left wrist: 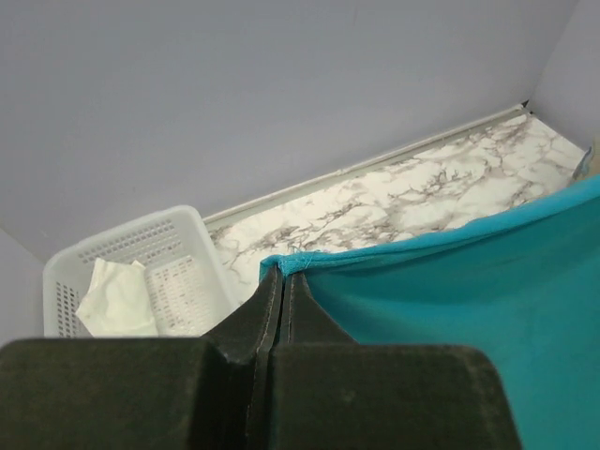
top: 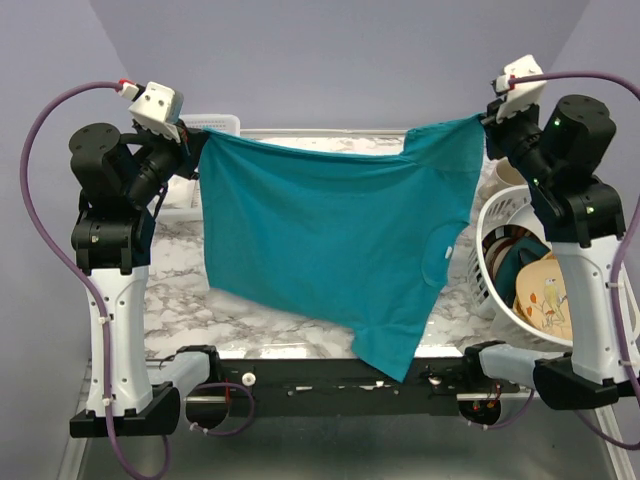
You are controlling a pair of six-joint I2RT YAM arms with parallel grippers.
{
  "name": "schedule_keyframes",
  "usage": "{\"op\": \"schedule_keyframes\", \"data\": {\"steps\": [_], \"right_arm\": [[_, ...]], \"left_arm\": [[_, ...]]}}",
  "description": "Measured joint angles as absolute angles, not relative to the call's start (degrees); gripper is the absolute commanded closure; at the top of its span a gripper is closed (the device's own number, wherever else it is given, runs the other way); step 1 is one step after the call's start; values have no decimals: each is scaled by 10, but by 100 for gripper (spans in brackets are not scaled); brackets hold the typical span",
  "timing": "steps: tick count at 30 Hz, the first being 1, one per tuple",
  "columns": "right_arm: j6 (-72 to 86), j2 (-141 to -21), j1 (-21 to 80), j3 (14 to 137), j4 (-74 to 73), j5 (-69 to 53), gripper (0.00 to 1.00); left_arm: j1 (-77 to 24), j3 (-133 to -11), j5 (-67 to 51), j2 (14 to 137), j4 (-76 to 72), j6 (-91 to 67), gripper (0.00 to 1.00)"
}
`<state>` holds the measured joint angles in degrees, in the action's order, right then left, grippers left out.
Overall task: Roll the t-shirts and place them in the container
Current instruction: Flatten out the T-shirt at the center of the board.
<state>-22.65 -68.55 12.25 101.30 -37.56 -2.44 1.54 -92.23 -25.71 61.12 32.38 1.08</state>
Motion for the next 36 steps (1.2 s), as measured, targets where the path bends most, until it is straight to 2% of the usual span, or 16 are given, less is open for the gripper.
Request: {"op": "schedule_keyframes", "data": {"steps": [6,15,25,36], "right_arm": [[-242,-712,169,1047,-360,-8,100],[-244,-650,208,1061,-355,16,99],[-224,-516,203,1098,-416,-35,100],[-176,-472,151,1153,-439,-107,100]], "left_arm": [[15,-943,-262,599,305,-10,100],[15,-940,-262,516,305,-18,100],[45,-954,-257,384,316,-20,100],[86,-991,-277,345,301,-57,100]]}}
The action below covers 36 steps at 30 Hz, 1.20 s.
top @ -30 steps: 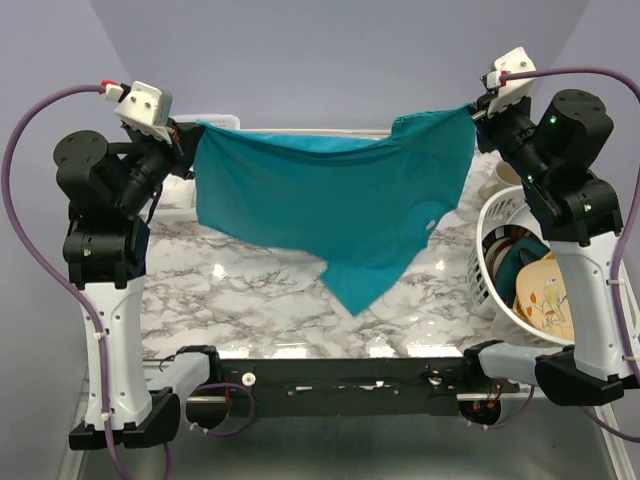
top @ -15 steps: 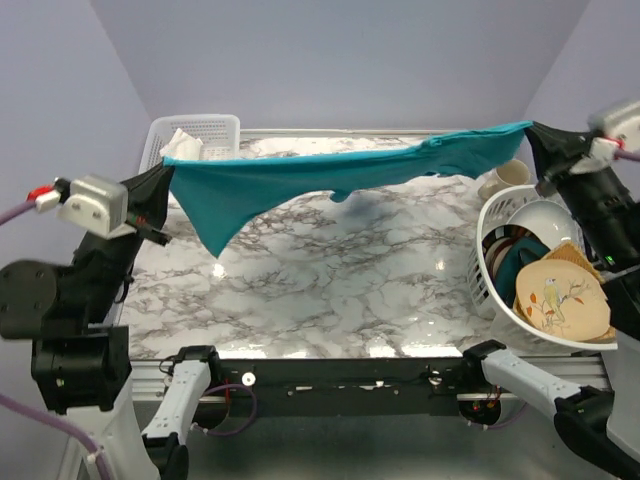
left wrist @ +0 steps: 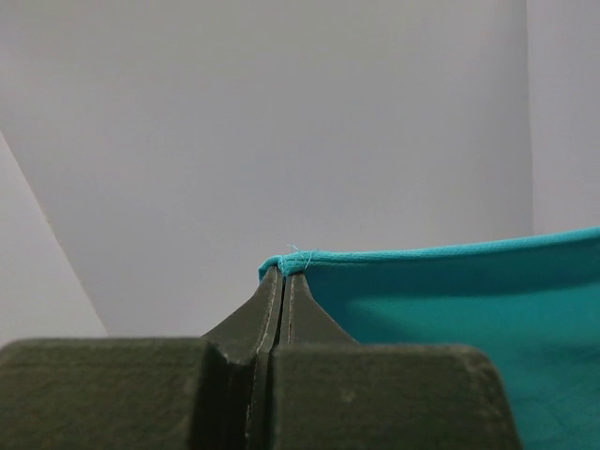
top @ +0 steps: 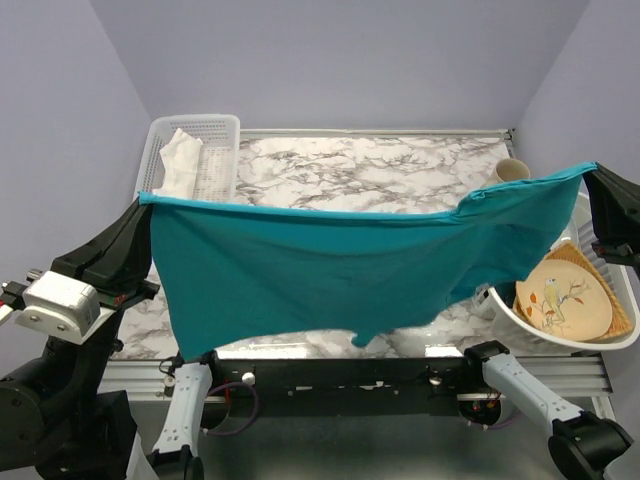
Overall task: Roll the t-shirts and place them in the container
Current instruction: Flatten out the T-shirt at the center of the board.
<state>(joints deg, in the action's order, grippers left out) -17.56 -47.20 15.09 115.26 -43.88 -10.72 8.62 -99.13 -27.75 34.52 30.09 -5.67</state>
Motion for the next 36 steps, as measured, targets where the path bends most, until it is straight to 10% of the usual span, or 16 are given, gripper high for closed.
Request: {"op": "schedule_keyframes", "data": {"steps": [23,36], "right_arm": [[-280,-746,149,736,-191,-94,99],[-338,-1170,145,978,-137,30,100]], "left_arm": [[8,-627,-294,714,217,48,100],[-40,-887,-216,1109,185,113,100]]}}
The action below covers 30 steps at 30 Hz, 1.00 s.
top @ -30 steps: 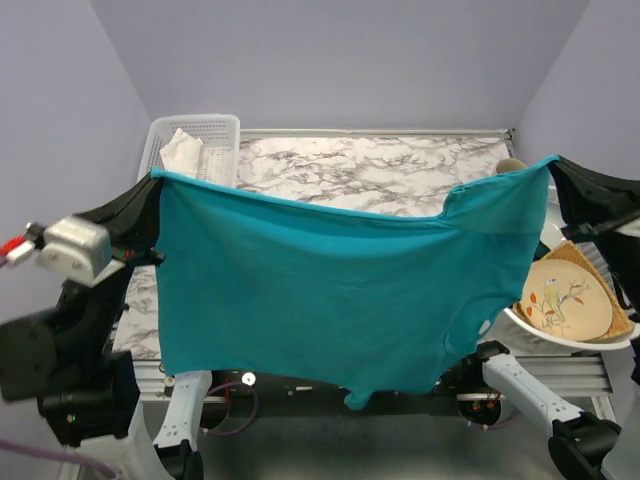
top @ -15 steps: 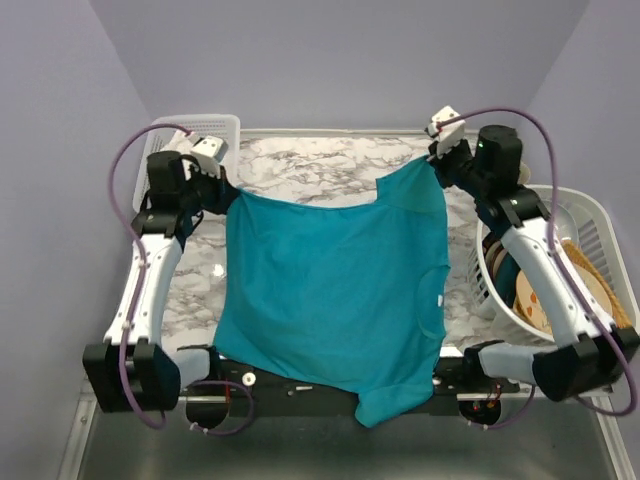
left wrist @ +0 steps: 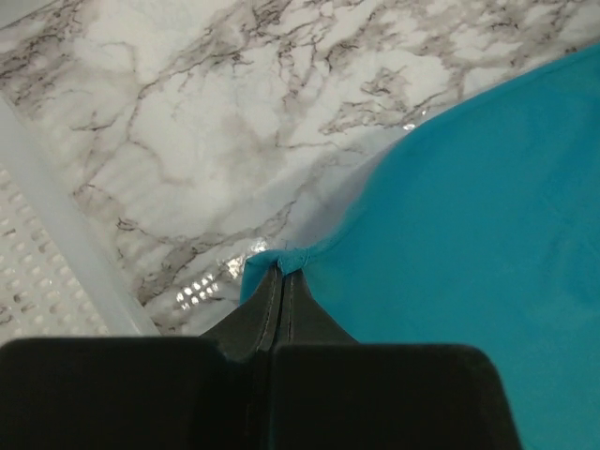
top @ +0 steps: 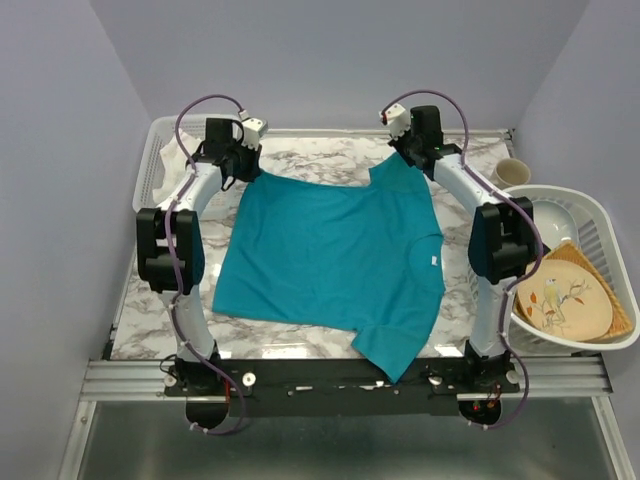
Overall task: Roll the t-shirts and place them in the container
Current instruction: Flatten out the T-shirt at the center of the board, then fold the T-shirt at the center of the board.
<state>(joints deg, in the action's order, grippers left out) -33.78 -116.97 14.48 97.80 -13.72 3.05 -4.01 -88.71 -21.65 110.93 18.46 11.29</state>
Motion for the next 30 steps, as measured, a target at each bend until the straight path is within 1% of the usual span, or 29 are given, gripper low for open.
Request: {"op": "schedule_keyframes", "data": {"steps": [3,8,12,15,22,30], "right_arm": [[-347,-1223,143,1040,-148,52,100],[-360,-1274,142,1105,-168,74,99],[-366,-1290,141,1121,-186,86,99],[-372,-1284,141,1103,-187,87,100],[-366,-1244,141,1017,-216,84,99],[-350,-1167,141,967,-249,68,100]], "left_arm": [[-40,-921,-213,1141,184,114,100],[-38,-971,-210,1192,180,109,100],[-37,-1004,-211,1228,182,101,100],[-37,-1011,-213,1237,187,100,100],[-34,-1013,-222,1235,201,107,100],[-33,-978,-235,1190,235,139,100]]}}
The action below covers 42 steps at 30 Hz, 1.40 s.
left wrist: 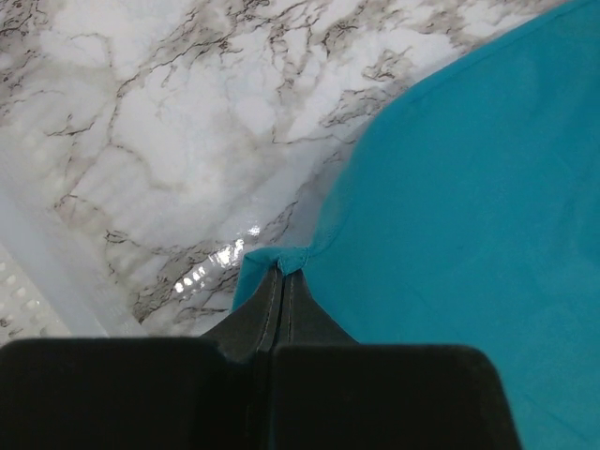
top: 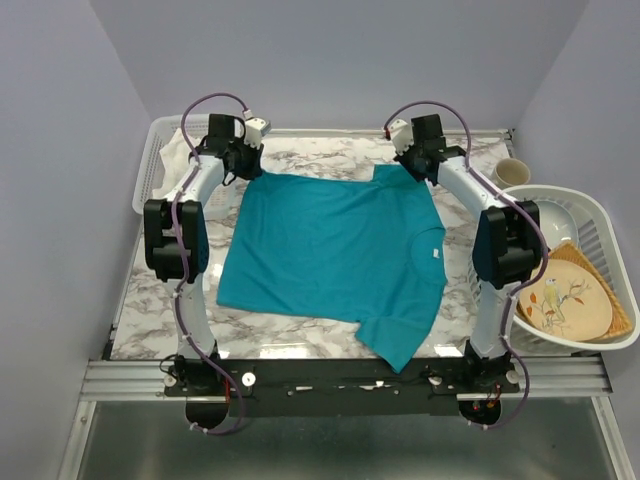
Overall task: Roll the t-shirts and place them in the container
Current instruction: Fold the T-shirt at the center of the board.
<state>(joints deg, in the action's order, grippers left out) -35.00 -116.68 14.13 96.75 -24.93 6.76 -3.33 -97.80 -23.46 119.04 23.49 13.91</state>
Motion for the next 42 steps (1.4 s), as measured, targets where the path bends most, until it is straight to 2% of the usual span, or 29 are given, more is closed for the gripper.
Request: {"op": "schedule_keyframes", "data": {"steps": [25,42], "right_arm": [[-305,-950,141,714,-326,22,100],[-262,-863,164,645,-390,-39,100]], "left_arm": [[-11,-950,-243,1157,315,238,100],[-11,-867,-246,1091,351,342,100]]}}
